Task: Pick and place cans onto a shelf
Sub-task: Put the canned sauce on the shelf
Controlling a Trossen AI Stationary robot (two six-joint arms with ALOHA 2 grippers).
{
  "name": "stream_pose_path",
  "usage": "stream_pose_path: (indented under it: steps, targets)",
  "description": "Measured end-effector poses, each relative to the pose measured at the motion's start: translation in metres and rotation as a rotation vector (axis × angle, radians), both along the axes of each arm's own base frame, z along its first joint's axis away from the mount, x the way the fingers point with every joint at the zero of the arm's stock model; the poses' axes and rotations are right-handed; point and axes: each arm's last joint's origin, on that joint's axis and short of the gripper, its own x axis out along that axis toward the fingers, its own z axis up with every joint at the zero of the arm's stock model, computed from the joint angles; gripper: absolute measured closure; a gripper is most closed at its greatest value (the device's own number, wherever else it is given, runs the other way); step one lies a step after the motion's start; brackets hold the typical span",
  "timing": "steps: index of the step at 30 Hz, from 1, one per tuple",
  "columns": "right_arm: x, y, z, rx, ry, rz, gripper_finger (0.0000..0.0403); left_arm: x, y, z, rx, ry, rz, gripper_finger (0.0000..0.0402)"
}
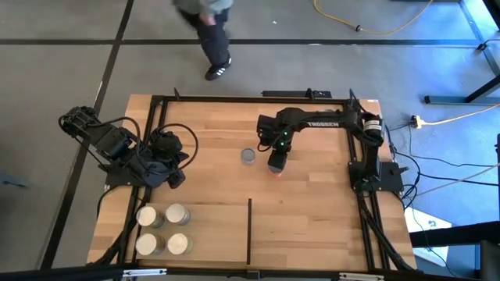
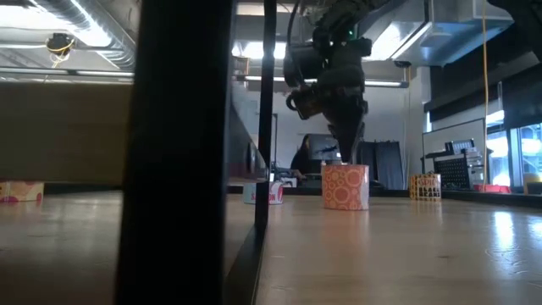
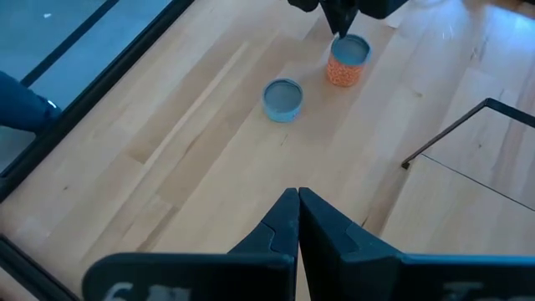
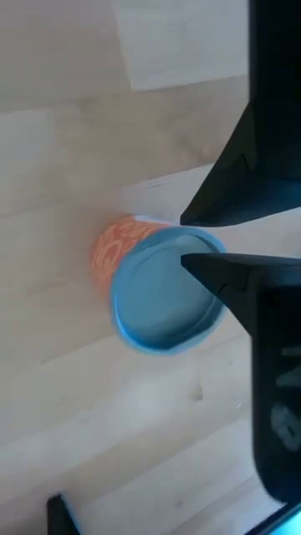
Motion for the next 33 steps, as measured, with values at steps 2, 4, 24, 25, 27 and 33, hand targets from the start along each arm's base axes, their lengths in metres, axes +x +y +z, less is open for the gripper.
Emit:
stream_pose_path:
  steps: [2, 4, 24, 25, 27, 33]
  targets:
    - [0.002, -0.001, 0.011, -0.002, -0.007, 0.008, 0.0338, 0.0, 0.0, 0.0, 0.002, 0.002, 0.0, 0.0401]
    - [0.006, -0.001, 0.025, -0.009, -0.028, 0.039, 0.0338, -0.001, 0.0, 0.0, 0.006, 0.01, -0.001, 0.0401]
    - [-0.001, 0.042, 0.189, -0.12, -0.339, 0.386, 0.0336, 0.003, -0.001, -0.001, 0.172, 0.074, -0.174, 0.0396]
    - [-0.004, 0.044, 0.195, -0.127, -0.361, 0.394, 0.0336, 0.004, -0.001, 0.0, 0.175, 0.058, -0.156, 0.0393]
    - [-0.012, 0.047, 0.209, -0.147, -0.413, 0.413, 0.0336, 0.006, 0.001, 0.001, 0.178, 0.029, -0.112, 0.0386]
    - [-0.04, 0.049, 0.238, -0.201, -0.5, 0.412, 0.0336, 0.01, 0.012, 0.001, 0.134, 0.005, 0.012, 0.0348]
